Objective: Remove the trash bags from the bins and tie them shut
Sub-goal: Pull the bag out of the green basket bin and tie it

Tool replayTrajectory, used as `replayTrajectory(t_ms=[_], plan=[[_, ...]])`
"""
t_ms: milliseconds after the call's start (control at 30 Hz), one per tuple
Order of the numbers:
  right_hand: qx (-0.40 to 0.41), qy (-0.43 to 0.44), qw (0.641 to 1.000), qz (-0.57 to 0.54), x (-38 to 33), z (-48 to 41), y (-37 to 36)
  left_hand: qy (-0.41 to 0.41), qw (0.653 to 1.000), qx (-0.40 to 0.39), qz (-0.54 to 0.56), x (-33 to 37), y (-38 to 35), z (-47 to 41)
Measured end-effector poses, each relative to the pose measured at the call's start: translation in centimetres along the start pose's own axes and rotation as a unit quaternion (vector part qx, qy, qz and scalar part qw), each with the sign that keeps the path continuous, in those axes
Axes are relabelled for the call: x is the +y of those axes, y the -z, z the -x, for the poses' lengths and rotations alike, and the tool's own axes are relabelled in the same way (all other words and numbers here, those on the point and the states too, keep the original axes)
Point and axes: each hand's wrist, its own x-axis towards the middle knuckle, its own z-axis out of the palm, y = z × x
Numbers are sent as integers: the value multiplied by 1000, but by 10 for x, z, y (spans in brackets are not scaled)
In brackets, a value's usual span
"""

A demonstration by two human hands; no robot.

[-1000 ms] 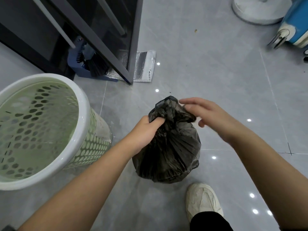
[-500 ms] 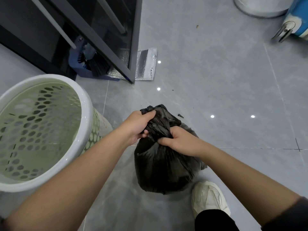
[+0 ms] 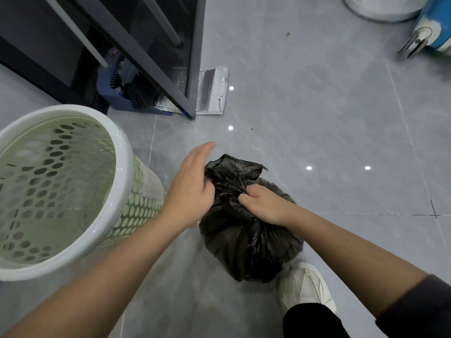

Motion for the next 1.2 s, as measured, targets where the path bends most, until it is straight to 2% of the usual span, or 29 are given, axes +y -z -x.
replayTrajectory(t_ms=[33,67,100,133,200,267,367,500,600,733,833,933,1100,1200], plan=[[-10,11,1000,15,1,-1,0,-121,987,-38,-96,2,6,6],[-23,19,999,29,1,-2,1,-209,955,-84,-193,2,10,7],[-37,26,998,40,-1,-1,2,-259,920,-124,-267,0,10,7],[-52,30,997,50,-2,0,4,-282,895,-147,-312,-6,7,4],[-74,36,995,61,-2,2,7,-296,879,-164,-335,-17,-4,-1],[-104,37,992,60,2,5,7,-287,891,-148,-319,-19,-8,-8],[-140,60,986,68,12,8,5,-239,904,-164,-314,-19,-13,-15],[-107,87,982,127,32,2,-2,-119,949,-161,-242,-15,-25,-16],[-94,68,983,143,37,-2,-6,-23,976,-139,-165,-15,-33,-17],[-80,42,981,169,46,-7,-13,39,971,-162,-170,-22,-45,-17],[-65,37,981,179,48,-6,-17,47,961,-191,-193,-26,-48,-14],[-62,41,983,167,49,-6,-18,20,961,-196,-195,-25,-42,-8],[-6,92,996,-11,41,-2,-15,-56,966,-163,-192,-17,-23,4],[27,140,989,-43,34,7,-14,-86,968,-163,-170,-12,-11,7]])
